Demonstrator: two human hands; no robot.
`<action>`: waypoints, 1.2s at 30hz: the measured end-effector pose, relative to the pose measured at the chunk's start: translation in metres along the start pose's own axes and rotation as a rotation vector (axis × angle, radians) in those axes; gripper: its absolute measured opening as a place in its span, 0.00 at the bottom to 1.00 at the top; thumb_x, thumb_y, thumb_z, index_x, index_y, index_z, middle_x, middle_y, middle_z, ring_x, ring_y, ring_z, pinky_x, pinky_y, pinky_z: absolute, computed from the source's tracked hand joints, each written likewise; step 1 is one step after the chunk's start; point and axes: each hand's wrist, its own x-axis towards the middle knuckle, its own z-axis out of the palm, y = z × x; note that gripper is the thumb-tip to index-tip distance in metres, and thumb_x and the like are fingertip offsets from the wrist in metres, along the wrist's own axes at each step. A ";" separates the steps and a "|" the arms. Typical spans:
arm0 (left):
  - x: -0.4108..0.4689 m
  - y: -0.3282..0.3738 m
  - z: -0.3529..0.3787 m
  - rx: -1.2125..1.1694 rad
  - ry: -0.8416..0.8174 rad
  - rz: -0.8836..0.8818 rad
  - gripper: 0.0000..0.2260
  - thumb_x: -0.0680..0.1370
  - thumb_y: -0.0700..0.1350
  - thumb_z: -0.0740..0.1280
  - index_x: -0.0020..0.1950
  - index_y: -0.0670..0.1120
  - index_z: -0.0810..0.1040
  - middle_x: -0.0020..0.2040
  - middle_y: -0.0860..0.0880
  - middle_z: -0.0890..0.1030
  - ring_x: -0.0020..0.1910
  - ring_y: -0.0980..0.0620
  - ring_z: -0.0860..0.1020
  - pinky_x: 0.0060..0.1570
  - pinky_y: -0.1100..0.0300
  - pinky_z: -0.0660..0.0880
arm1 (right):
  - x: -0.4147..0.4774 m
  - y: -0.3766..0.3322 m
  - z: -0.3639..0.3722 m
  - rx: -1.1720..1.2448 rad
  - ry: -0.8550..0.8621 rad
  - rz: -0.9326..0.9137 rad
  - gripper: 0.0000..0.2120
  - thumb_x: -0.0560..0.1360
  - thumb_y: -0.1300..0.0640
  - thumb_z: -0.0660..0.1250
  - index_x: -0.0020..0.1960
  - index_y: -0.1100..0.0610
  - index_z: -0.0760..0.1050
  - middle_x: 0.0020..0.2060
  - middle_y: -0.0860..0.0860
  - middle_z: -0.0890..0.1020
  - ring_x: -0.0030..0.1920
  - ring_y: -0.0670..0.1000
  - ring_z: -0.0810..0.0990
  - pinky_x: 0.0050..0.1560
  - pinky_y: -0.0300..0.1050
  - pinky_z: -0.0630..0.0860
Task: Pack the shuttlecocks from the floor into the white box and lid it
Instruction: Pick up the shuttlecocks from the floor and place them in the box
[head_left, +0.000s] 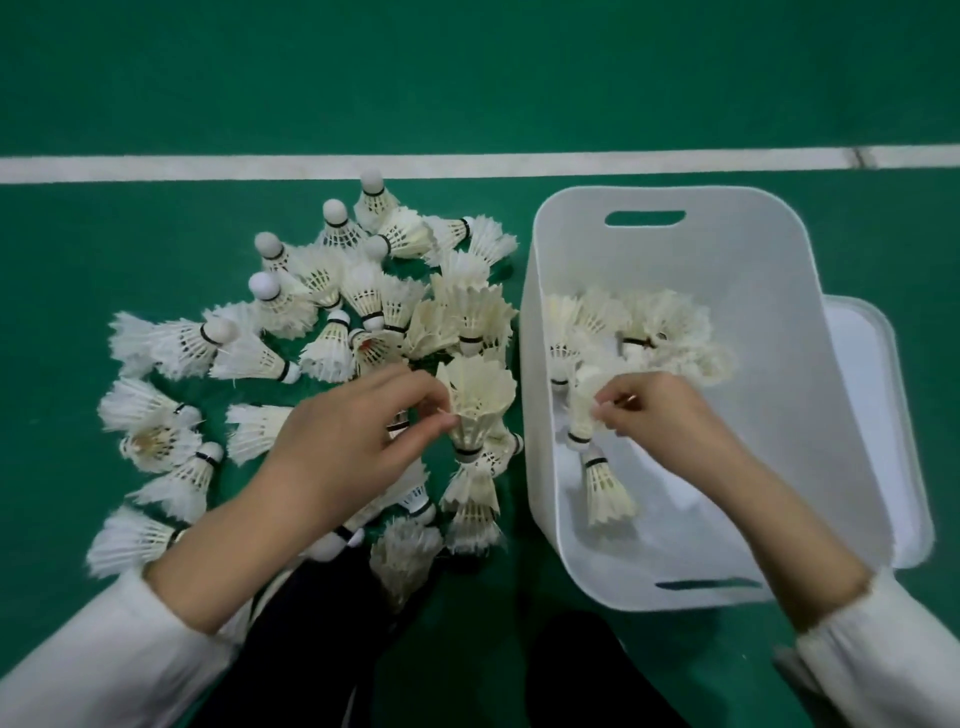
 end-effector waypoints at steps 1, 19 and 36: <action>0.001 0.001 0.001 0.004 -0.003 0.000 0.15 0.74 0.64 0.53 0.47 0.59 0.74 0.44 0.61 0.77 0.39 0.59 0.77 0.33 0.54 0.77 | 0.004 -0.002 0.007 -0.039 -0.036 -0.019 0.04 0.74 0.57 0.66 0.46 0.56 0.80 0.39 0.51 0.81 0.42 0.51 0.80 0.43 0.41 0.72; 0.007 0.011 0.002 -0.019 0.022 0.025 0.11 0.74 0.62 0.56 0.46 0.60 0.73 0.41 0.65 0.75 0.37 0.67 0.72 0.29 0.65 0.64 | -0.027 -0.046 -0.029 0.063 0.111 -0.302 0.10 0.75 0.50 0.64 0.56 0.47 0.74 0.45 0.42 0.79 0.40 0.44 0.79 0.41 0.38 0.74; 0.008 0.023 -0.011 -0.307 0.222 -0.038 0.12 0.76 0.59 0.55 0.55 0.57 0.67 0.39 0.55 0.78 0.29 0.57 0.76 0.25 0.69 0.68 | -0.038 -0.073 -0.026 0.129 0.178 -0.485 0.06 0.72 0.55 0.68 0.43 0.44 0.78 0.39 0.46 0.77 0.38 0.45 0.75 0.42 0.40 0.72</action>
